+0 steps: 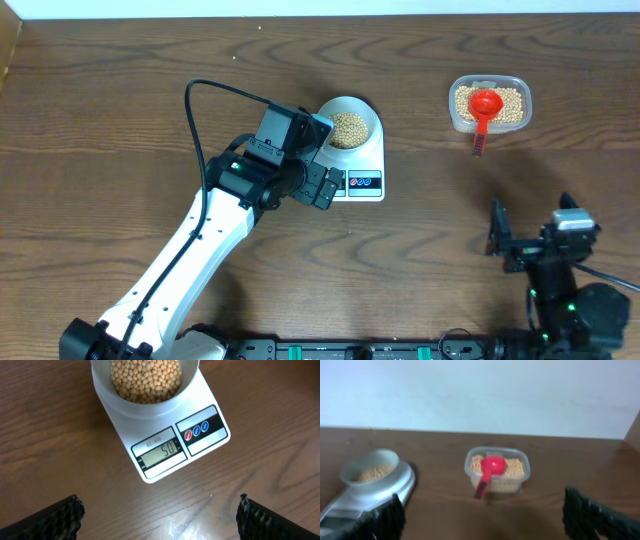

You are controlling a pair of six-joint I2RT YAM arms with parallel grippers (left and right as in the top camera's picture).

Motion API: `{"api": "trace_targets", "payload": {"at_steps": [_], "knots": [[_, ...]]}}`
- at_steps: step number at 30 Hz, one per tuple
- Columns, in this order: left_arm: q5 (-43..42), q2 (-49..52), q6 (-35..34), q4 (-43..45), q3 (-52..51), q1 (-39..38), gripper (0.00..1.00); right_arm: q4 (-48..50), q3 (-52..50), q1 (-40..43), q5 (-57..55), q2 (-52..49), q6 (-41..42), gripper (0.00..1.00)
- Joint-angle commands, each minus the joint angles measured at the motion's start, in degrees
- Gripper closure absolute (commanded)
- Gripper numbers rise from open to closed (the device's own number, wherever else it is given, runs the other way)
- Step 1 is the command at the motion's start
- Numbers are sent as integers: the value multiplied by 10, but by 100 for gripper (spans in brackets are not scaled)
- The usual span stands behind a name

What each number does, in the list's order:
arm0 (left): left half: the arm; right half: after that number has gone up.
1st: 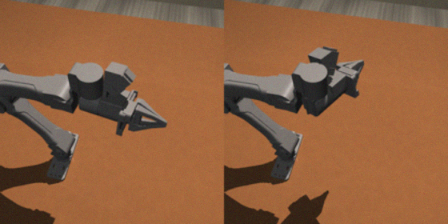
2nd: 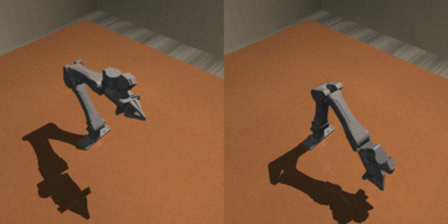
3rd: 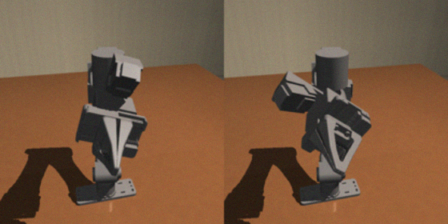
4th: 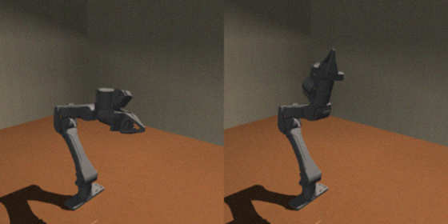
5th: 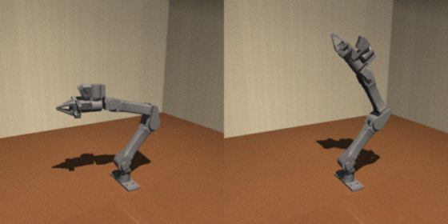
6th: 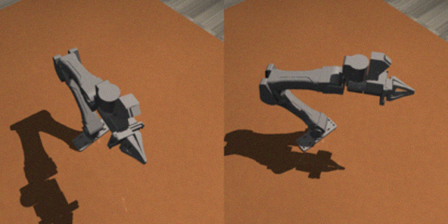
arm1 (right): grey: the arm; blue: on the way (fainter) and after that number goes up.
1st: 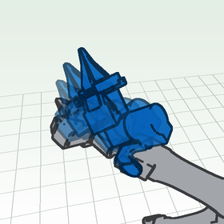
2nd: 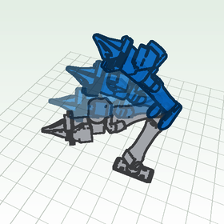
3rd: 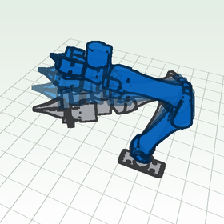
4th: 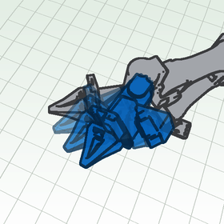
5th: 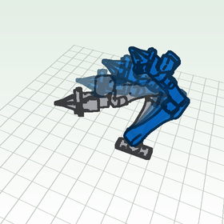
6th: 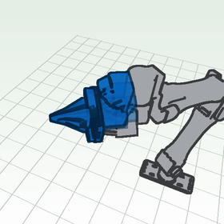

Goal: Scoop item into bowl and weigh 50g on scale

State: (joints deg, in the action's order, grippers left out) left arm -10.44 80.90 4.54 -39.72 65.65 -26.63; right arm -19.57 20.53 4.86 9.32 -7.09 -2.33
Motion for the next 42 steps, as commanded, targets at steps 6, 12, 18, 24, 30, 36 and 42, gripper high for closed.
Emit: {"api": "trace_targets", "payload": {"at_steps": [6, 12, 18, 24, 30, 36, 42], "knots": [[-5, 4, 4, -1, -1, 3, 0, 131, -132, -19, -13, 68, -5, 1], [-5, 4, 4, -1, -1, 3, 0, 138, -167, -19, -13, 68, -5, 1], [-5, 4, 4, -1, -1, 3, 0, 161, -202, -19, -13, 68, -1, 1], [-5, 4, 4, -1, -1, 3, 0, 158, -202, -19, -30, 68, -1, 1], [-5, 4, 4, -1, -1, 3, 0, 158, -202, -19, -30, 68, -1, 1], [-5, 4, 4, -1, -1, 3, 0, 158, -202, -19, -30, 68, -1, 1], [-5, 4, 4, -1, -1, 3, 0, 158, -202, -19, -30, 68, -1, 1]]}}
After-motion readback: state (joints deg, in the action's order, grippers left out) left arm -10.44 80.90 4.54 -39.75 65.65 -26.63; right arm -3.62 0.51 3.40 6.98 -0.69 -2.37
